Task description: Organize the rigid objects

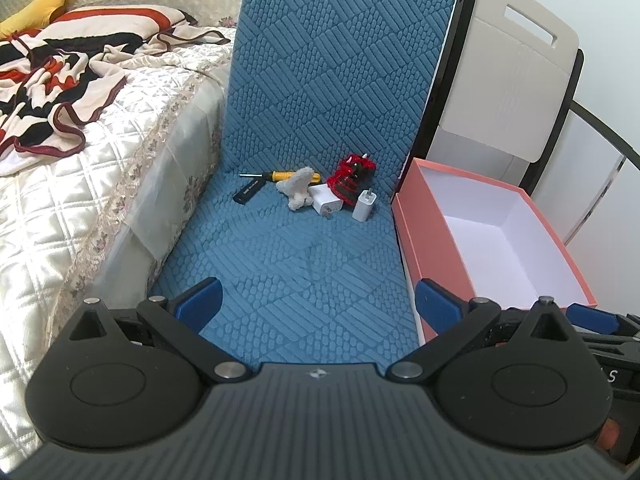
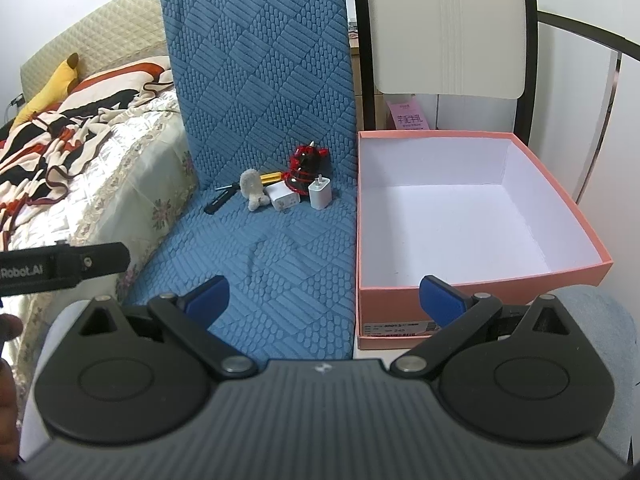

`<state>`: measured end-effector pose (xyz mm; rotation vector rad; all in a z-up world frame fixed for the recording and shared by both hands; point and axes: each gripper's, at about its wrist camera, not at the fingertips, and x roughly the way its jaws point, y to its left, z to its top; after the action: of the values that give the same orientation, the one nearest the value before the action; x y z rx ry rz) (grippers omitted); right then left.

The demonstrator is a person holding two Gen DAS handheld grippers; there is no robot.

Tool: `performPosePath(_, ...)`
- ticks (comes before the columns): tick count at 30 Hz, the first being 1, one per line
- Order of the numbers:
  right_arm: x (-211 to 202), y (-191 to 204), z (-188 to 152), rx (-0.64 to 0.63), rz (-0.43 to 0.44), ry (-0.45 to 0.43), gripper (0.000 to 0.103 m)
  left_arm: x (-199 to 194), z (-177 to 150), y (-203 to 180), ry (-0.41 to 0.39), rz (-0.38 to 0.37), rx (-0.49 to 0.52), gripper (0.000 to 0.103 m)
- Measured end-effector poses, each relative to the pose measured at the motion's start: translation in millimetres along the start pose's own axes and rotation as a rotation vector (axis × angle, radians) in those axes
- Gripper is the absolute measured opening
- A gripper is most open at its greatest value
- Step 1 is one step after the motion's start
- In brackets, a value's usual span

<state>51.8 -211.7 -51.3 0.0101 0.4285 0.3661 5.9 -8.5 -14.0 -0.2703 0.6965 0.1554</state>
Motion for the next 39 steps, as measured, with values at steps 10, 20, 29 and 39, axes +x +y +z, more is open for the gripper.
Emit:
performPosePath(10, 4.9, -1.4, -1.7, 0.003, 0.012, 0.014, 0.103, 7.1, -0.3, 0.1, 0.000, 0.010, 0.001, 0.103)
performPosePath(20, 8.5, -8.6, -2.8, 0.027, 0.016, 0.015, 0.103, 12.2, 0.8, 0.3, -0.021, 0.025, 0.013, 0.103)
performPosePath(29, 27.2, -4.6, -8.1, 0.019, 0.021, 0.022, 0.103, 36.4, 7.2, 7.5, -0.038, 0.025, 0.035, 0.103)
performPosePath(39, 57.7, 2.5, -3.0, 0.021, 0.072, 0.008, 0.103, 78.8, 33.0, 18.5, -0.106, 0.027, 0.003, 0.103)
